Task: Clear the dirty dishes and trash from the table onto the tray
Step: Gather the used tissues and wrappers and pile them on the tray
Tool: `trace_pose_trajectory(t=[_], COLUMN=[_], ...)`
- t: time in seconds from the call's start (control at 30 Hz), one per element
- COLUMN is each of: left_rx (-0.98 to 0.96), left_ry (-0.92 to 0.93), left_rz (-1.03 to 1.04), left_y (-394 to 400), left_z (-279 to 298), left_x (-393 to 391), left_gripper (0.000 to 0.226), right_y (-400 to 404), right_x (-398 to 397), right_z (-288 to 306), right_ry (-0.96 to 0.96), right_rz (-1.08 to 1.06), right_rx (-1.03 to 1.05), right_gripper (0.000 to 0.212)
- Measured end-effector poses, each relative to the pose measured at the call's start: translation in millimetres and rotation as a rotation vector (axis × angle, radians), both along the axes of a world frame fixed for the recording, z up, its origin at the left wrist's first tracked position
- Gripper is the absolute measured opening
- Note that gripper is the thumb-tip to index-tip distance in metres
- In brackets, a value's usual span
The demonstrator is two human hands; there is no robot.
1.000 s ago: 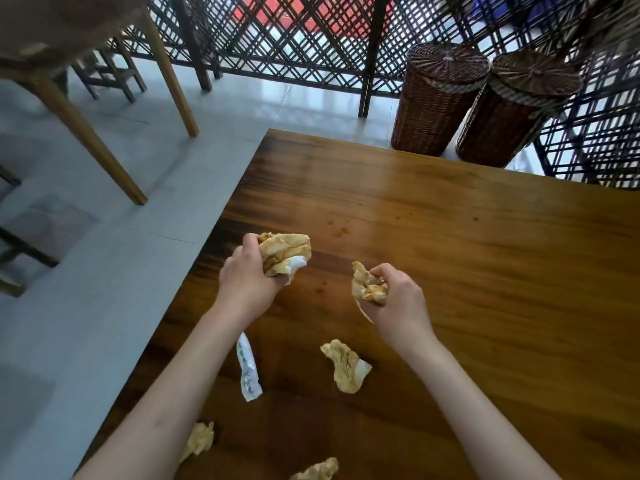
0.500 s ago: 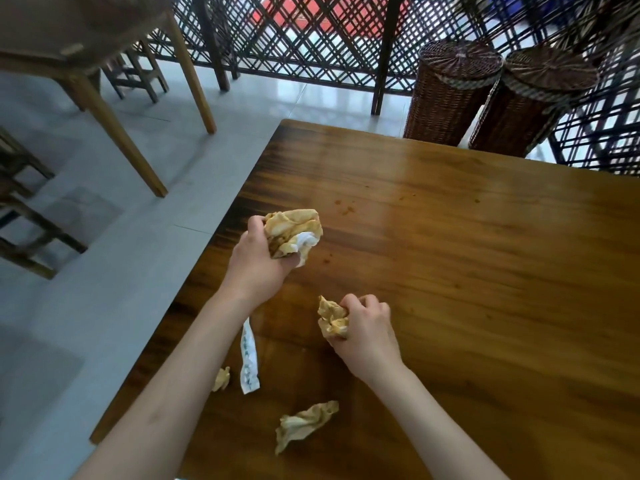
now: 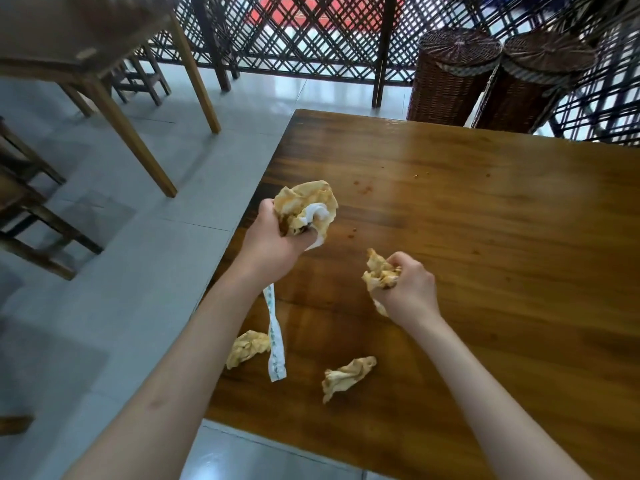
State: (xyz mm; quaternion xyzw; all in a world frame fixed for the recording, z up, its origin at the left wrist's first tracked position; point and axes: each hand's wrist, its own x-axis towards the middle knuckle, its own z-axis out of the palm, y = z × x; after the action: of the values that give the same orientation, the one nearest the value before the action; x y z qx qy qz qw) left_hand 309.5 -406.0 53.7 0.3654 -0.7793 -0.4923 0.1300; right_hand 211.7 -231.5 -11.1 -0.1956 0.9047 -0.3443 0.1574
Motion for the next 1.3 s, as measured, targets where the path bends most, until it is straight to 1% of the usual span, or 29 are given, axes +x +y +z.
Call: trace_pose_trajectory(t=[0.1, 0.2, 0.33, 0.4, 0.53, 0.67, 0.77, 0.93, 1.1, 1.3], left_rx=[0.049, 0.099, 0.138, 0.126, -0.024, -0.039, -0.180, -0.377, -0.585, -0.662], left_ry=[0.031, 0.030, -0.004, -0.031, -0.166, -0.213, -0.281, -0.214, -0.201, -0.184], left_rz=[-0.019, -0.057, -0.102, -0.117, -0.152, -0.155, -0.163, -0.125, -0.160, -0.221], left_y=[0, 5, 16, 20, 27, 29, 30, 29, 34, 34], left_z=[0, -6, -19, -28, -47, -71, -91, -111, -118, -116], left_x=[13, 27, 46, 56, 78, 98, 110, 116, 119, 119], left_gripper=[0.053, 0.052, 0.052, 0.052, 0.047, 0.047, 0.050, 0.058, 0.064, 0.066], right_y=[7, 11, 15, 15, 15, 16, 20, 21, 22, 20], right_x=[8, 29, 66, 83, 104, 112, 114, 114, 115, 121], right_z=[13, 23, 25, 21, 12, 7, 4, 1, 2, 1], right_ry=[-0.011, -0.046, -0.096, -0.105, -0.098, -0.083, -0.069, -0.083, -0.077, -0.041], right_rz=[-0.042, -0.036, -0.002, 0.017, 0.015, -0.044, -0.068, -0.089, -0.096, -0.005], right_rx=[-0.040, -0.047, -0.001, 0.026, 0.082, 0.076, 0.076, 0.078, 0.072, 0.114], right_gripper=[0.022, 0.025, 0.029, 0.028, 0.030, 0.024, 0.022, 0.027, 0.028, 0.026])
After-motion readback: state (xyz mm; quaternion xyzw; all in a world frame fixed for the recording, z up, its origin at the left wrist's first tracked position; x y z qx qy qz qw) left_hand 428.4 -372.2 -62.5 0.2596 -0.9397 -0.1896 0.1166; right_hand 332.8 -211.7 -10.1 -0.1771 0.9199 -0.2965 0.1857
